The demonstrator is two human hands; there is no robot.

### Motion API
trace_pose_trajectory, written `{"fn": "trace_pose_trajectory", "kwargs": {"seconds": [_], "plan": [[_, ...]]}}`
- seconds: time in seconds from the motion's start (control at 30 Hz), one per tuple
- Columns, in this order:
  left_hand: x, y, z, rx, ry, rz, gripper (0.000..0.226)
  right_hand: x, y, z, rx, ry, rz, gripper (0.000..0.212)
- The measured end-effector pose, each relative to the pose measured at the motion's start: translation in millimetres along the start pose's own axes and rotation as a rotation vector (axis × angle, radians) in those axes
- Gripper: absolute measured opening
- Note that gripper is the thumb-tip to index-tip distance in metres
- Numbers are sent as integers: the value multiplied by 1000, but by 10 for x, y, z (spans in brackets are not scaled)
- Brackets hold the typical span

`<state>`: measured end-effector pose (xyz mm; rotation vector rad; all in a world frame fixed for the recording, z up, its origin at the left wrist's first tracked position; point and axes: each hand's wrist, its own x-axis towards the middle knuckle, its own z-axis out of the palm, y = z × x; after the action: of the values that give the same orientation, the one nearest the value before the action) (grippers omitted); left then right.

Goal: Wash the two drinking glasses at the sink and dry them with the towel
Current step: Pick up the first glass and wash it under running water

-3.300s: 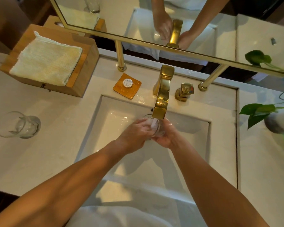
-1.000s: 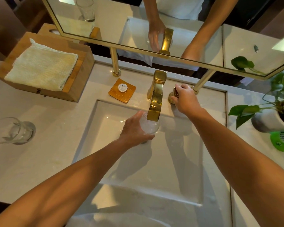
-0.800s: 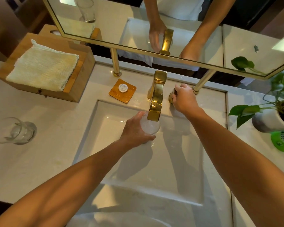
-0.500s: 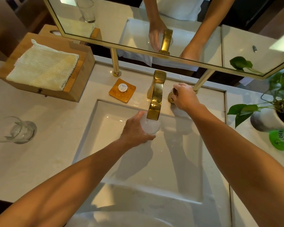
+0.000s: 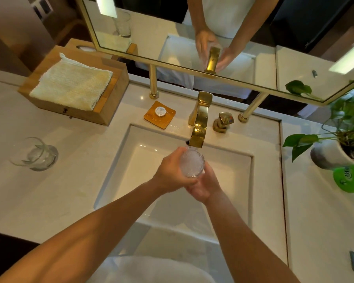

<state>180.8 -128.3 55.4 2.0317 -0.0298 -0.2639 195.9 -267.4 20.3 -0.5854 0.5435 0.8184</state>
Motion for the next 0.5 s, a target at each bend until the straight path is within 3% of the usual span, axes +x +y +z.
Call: {"fn": "trace_pose_trajectory", "kwargs": {"seconds": [0.1,0.23,0.33,0.4,0.5], "plan": [[-211,-25,-91,146,-39,3,92,-36,80,136,-51,-11,-54,49],[-581,-449,-463,502,194,-107,83,-91,88,186,-104,154,-139,34],[-1042,-984,-756,794,357,-317,85,-137,89,210,-116,99,-43,43],[-1389,-1256,-867,843,388,-465,93,-149,95,229,-118,131,-53,36],[-1714,-1485,-906,893,369,-597,101,-185,109,303,-124,191,-103,44]]}}
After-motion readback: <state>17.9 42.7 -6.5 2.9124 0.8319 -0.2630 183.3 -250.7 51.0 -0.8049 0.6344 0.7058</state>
